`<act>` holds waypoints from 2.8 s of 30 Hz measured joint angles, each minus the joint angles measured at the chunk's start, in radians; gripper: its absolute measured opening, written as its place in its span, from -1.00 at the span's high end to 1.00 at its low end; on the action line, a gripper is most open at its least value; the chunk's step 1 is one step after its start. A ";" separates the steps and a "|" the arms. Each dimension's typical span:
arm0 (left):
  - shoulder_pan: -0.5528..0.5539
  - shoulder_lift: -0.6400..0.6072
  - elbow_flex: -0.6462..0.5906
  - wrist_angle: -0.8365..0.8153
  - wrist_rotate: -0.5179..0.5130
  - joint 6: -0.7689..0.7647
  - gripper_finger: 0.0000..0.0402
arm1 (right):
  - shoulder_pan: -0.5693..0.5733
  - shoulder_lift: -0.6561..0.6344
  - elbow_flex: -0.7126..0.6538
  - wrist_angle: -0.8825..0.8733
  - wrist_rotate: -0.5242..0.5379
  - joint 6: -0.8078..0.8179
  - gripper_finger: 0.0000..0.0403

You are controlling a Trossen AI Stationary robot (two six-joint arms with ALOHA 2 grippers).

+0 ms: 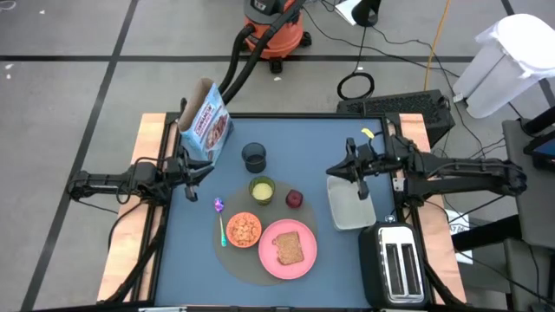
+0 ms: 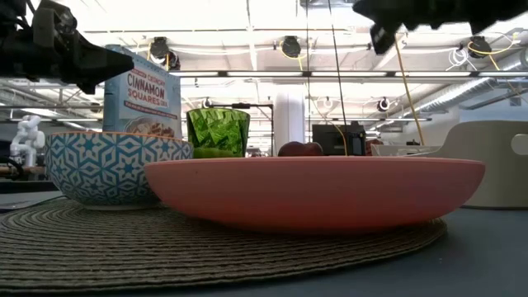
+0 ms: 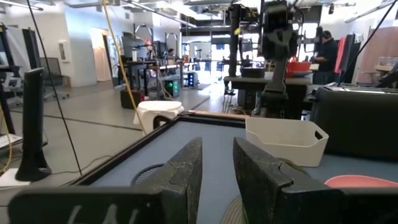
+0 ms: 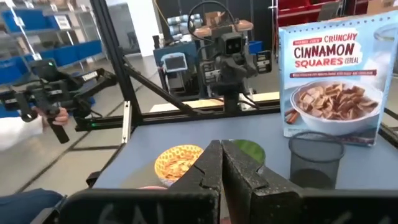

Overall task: Arrange a breakfast setting
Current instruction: Return to Home Position

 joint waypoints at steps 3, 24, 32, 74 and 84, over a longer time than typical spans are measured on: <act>0.000 0.000 0.000 -0.001 0.000 -0.015 0.52 | 0.000 -0.051 -0.095 0.079 -0.002 0.033 1.00; 0.000 0.000 0.001 -0.003 -0.002 0.011 0.52 | 0.000 -0.399 -0.422 0.170 -0.002 0.072 1.00; 0.000 0.000 0.001 -0.003 -0.002 0.039 0.52 | 0.000 -0.466 -0.453 0.102 -0.002 0.019 1.00; 0.000 0.000 0.001 -0.003 -0.002 0.035 0.52 | 0.000 -0.680 -0.493 -0.136 -0.010 -0.082 1.00; 0.000 0.000 0.001 -0.003 -0.002 0.035 0.52 | 0.000 -0.680 -0.578 -0.024 -0.005 -0.056 1.00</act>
